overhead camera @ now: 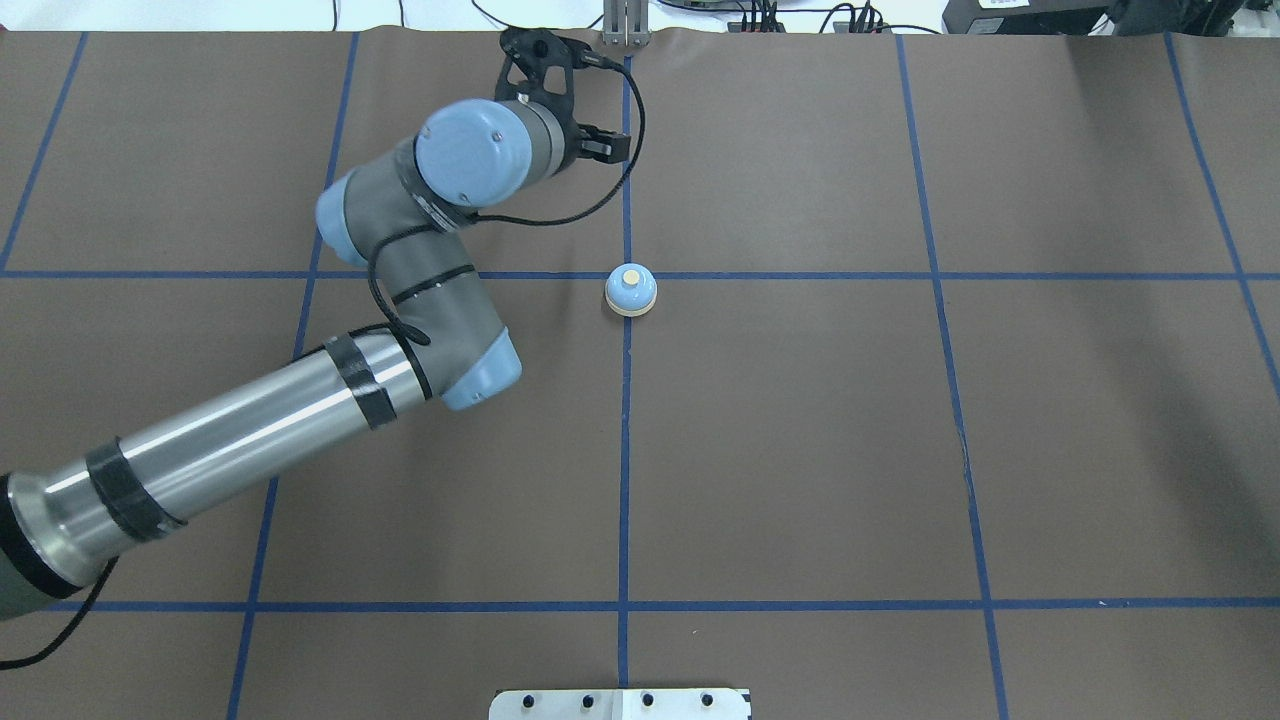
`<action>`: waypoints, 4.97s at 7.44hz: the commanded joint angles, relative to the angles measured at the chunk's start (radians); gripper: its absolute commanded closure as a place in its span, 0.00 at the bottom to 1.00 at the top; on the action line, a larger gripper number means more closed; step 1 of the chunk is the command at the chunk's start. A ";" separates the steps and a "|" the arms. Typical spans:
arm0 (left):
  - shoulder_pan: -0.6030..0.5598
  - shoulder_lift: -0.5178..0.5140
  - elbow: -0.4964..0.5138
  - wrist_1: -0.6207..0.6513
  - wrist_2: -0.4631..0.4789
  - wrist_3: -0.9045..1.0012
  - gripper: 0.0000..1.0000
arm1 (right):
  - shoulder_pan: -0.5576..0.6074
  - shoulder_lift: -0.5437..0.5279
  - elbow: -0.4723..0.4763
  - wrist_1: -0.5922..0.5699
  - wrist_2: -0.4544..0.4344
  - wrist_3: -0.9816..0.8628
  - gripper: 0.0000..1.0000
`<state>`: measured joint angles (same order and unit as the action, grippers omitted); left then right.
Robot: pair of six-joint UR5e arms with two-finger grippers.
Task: Place and press bell with both arms
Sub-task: 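Withdraw the left gripper from the bell while the right arm approaches, then move the right gripper above the bell's top button, then press down on the bell button with the right gripper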
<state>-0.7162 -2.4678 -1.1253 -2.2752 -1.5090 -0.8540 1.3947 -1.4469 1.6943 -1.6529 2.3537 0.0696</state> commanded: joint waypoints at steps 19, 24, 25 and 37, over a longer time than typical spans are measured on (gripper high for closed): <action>-0.712 0.799 -0.442 0.545 -0.700 1.003 0.00 | -0.721 0.904 -0.544 0.208 -0.372 1.004 1.00; -0.712 0.802 -0.444 0.545 -0.698 1.003 0.00 | -0.741 0.912 -0.605 0.249 -0.389 1.004 1.00; -0.712 0.802 -0.442 0.545 -0.698 1.003 0.00 | -0.741 0.910 -0.607 0.249 -0.389 1.004 1.00; -0.712 0.803 -0.438 0.543 -0.697 1.003 0.00 | -0.752 0.910 -0.622 0.249 -0.389 1.004 1.00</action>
<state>-1.4281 -1.6644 -1.5636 -1.7317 -2.2059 0.1476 0.6404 -0.5382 1.0697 -1.4037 1.9652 1.0732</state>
